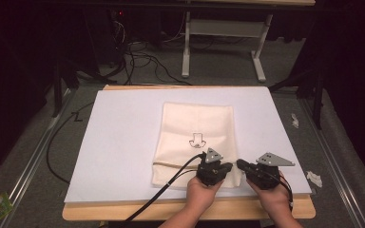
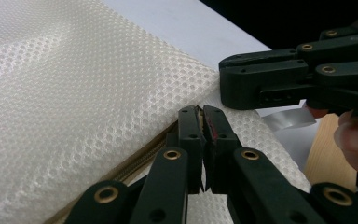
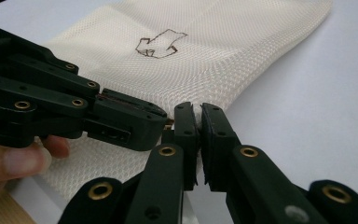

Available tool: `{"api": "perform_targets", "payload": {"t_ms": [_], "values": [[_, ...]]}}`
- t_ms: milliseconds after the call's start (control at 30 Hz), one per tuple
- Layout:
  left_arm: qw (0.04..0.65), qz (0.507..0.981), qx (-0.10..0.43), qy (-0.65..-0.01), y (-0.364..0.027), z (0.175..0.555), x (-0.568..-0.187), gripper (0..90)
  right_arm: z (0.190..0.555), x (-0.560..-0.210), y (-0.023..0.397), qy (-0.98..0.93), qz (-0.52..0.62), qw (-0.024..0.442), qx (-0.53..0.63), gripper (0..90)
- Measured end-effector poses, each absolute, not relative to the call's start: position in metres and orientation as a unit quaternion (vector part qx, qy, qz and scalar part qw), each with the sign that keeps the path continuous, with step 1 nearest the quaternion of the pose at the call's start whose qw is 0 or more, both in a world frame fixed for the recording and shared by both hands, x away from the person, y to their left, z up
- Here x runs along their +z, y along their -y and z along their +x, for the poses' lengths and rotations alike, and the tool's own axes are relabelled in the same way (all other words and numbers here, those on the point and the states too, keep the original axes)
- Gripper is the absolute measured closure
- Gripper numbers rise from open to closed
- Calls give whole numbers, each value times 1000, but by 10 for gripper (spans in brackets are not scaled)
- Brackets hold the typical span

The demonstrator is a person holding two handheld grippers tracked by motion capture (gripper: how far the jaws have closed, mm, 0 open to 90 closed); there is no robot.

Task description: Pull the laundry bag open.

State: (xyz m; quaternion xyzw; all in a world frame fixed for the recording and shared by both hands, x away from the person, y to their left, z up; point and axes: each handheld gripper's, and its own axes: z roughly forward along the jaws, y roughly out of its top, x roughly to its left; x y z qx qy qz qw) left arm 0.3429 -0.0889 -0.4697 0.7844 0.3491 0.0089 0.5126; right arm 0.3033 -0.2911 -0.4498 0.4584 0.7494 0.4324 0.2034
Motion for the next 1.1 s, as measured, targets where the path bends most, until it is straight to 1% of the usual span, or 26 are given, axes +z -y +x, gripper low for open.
{"api": "perform_targets", "payload": {"t_ms": [67,100,133,167,200,233,267,367,433,467,633,667,700,733,767,800,867,900,933,967,1000,1033,1100], "values": [[518,781,15,-349,87,341,-467,879,301,-447,290,-746,457,206,438,874],[522,777,10,-352,85,341,-466,879,301,-447,290,-746,455,208,439,874],[516,776,17,-362,84,341,-466,880,299,-446,289,-745,455,209,440,876],[523,771,10,-363,80,342,-466,881,298,-445,289,-742,459,217,438,878],[521,763,17,-383,73,345,-468,881,298,-444,292,-738,460,214,444,879],[518,755,10,-402,62,350,-471,881,297,-443,297,-727,471,231,443,879],[516,752,11,-410,55,351,-473,880,299,-441,307,-716,483,230,449,878],[503,759,20,-413,36,353,-473,879,301,-446,323,-702,506,221,450,876],[492,762,28,-419,21,354,-472,878,301,-446,325,-704,505,229,443,875],[492,762,28,-419,21,354,-472,878,301,-446,325,-704,505,229,443,875],[456,758,61,-462,-51,358,-467,878,303,-450,345,-689,530,236,435,874],[452,752,57,-477,-77,359,-466,878,303,-451,349,-685,538,239,429,874],[452,752,57,-477,-77,359,-466,877,303,-451,349,-685,538,239,429,874],[457,751,38,-475,-88,359,-466,877,303,-453,358,-680,546,238,428,871],[449,760,41,-469,-92,357,-465,877,304,-454,362,-681,543,215,442,869],[438,770,68,-459,-92,353,-463,877,304,-456,358,-686,541,208,440,868],[419,787,107,-440,-92,348,-462,876,303,-456,343,-708,522,233,416,865],[420,791,116,-429,-94,348,-464,874,303,-455,338,-711,517,236,414,858],[427,791,110,-425,-96,348,-466,869,304,-455,335,-713,514,236,414,846],[432,792,98,-420,-98,349,-468,850,304,-455,333,-717,511,239,410,820],[438,792,99,-414,-100,348,-469,786,304,-457,332,-720,509,237,408,772],[446,790,105,-408,-102,347,-470,711,304,-458,331,-724,505,233,409,710],[448,791,120,-399,-106,346,-468,550,303,-458,334,-724,499,240,412,598]]}}
